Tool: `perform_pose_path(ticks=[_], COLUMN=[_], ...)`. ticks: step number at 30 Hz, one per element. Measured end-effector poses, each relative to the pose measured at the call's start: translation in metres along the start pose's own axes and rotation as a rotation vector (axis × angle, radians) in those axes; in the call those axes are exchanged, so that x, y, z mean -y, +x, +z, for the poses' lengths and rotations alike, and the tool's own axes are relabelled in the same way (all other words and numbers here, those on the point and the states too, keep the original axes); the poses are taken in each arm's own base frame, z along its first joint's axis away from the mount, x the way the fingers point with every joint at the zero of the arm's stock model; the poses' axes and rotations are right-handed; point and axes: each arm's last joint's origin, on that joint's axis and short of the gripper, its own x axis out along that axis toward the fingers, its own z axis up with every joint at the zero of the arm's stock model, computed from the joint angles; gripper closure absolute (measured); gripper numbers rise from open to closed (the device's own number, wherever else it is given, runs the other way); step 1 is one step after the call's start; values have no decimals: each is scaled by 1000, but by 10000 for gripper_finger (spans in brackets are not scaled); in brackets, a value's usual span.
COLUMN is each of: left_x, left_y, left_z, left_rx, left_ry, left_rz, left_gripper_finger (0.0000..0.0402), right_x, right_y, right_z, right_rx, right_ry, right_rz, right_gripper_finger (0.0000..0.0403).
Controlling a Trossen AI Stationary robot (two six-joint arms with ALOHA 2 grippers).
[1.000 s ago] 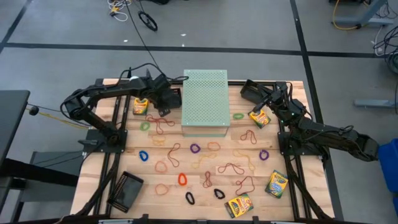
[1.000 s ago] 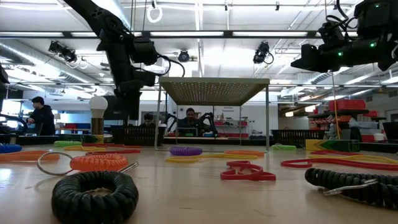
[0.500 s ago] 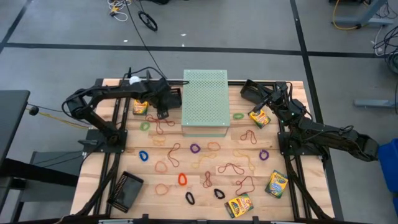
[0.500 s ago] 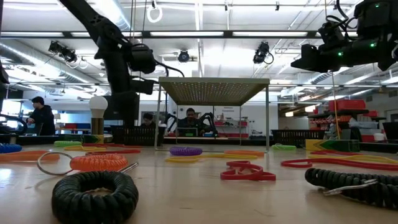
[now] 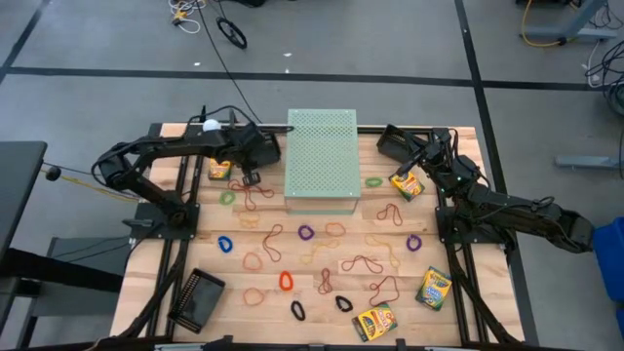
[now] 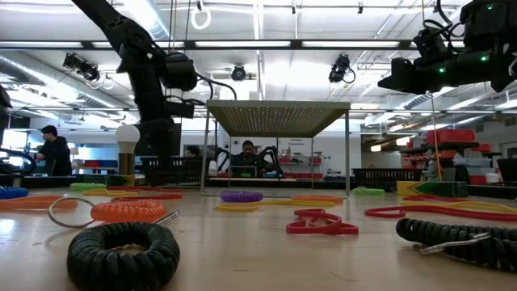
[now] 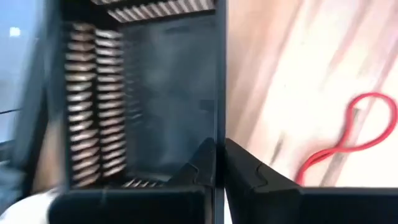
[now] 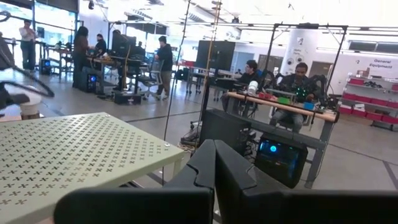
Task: Pick & Place Office Desk Supplies
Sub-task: Put the top left black bin on the shelf
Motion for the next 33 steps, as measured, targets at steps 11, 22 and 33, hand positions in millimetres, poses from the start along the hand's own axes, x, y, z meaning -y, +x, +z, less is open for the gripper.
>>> perform_pose_path(ticks=[11, 22, 33], left_x=[-26, -63, -66], left_y=[-90, -147, -93], left_z=[14, 102, 181], left_rx=[204, 436, 320], left_ry=[1, 113, 269], left_rz=[204, 178, -9], left_gripper_finger=[385, 385, 385], right_x=[0, -1, -1], right_y=[0, 0, 0], right_z=[0, 1, 1], right_rx=[0, 19, 21], right_ry=[-1, 12, 1], right_rz=[0, 37, 43], right_gripper_finger=[398, 398, 398])
